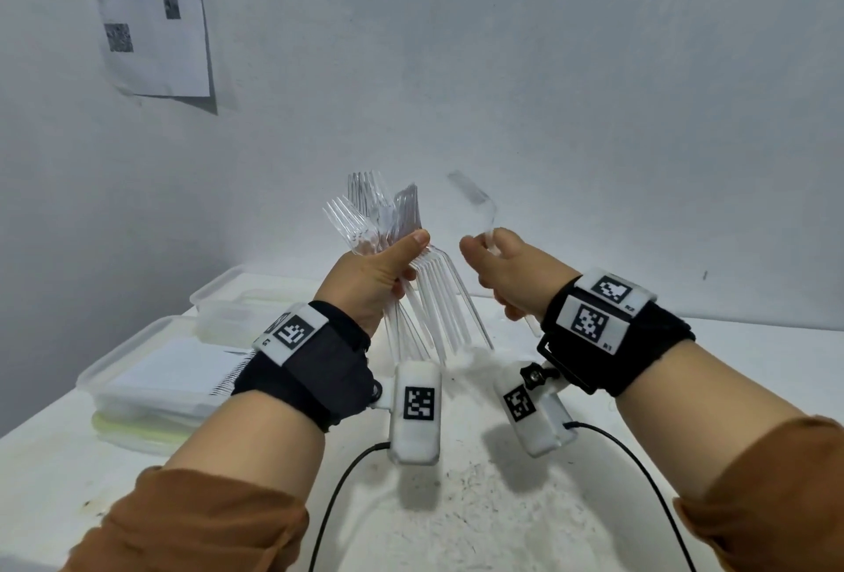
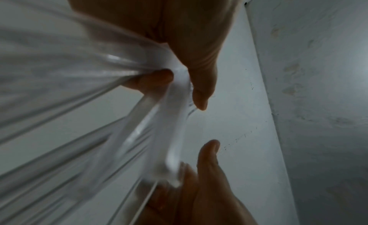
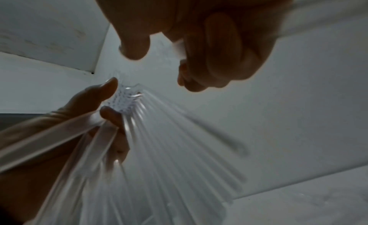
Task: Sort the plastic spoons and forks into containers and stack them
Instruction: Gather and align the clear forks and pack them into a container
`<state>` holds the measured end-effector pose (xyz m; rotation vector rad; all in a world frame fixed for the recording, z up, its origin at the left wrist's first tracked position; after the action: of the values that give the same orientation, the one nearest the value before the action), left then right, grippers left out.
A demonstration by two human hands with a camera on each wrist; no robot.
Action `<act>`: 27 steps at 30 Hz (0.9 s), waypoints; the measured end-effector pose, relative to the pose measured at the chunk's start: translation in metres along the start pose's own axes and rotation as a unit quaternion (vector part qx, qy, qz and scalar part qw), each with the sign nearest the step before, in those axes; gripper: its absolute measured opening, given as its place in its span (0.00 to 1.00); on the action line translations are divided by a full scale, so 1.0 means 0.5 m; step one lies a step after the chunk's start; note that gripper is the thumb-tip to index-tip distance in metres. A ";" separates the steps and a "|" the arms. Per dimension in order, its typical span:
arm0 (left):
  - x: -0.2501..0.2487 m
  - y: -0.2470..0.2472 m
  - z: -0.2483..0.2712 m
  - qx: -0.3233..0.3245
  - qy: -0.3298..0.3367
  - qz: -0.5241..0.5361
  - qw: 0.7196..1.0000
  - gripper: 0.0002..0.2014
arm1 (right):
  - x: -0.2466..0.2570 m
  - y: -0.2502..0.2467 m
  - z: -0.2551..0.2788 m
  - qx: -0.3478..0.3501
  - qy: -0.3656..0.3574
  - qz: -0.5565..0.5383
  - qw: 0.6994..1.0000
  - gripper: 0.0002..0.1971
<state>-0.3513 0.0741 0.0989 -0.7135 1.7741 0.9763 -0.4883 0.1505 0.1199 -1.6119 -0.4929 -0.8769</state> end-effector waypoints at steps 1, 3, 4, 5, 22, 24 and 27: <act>0.000 0.006 -0.001 -0.001 0.001 -0.002 1.000 0.02 | -0.002 0.002 -0.001 0.007 -0.010 -0.018 1.000 0.21; 0.001 0.015 -0.003 -0.006 0.005 -0.007 1.000 0.02 | 0.001 0.000 -0.002 0.009 -0.043 -0.056 0.997 0.17; 0.002 0.018 -0.003 -0.009 0.007 -0.011 1.000 0.03 | 0.007 -0.005 -0.002 0.003 -0.063 -0.067 0.996 0.14; 0.003 0.022 -0.003 -0.012 0.006 -0.016 1.000 0.03 | 0.011 -0.013 -0.003 -0.007 -0.082 -0.070 0.994 0.12; 0.028 0.060 -0.021 -0.032 -0.001 -0.017 0.999 0.11 | 0.013 -0.042 -0.006 -0.023 -0.177 -0.018 0.984 0.12; 0.033 0.061 -0.022 -0.030 -0.008 -0.017 0.999 0.13 | 0.002 -0.037 -0.013 -0.010 -0.168 -0.024 0.985 0.12; 0.038 0.066 -0.020 -0.011 -0.022 -0.014 1.000 0.12 | -0.019 -0.034 -0.029 0.003 -0.137 -0.064 0.989 0.12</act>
<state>-0.3893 0.0816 0.0937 -0.7237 1.7133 0.9881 -0.5106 0.1418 0.1244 -1.7196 -0.7973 -0.7491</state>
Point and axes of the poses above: each hand's wrist, its own z-axis away from the middle knuckle, its own y-axis out of the palm, x = y × z, the point moved 8 cm from there along -z, towards the middle knuckle, and after that the axes turned 6 degrees about x, right-handed, at the moved point
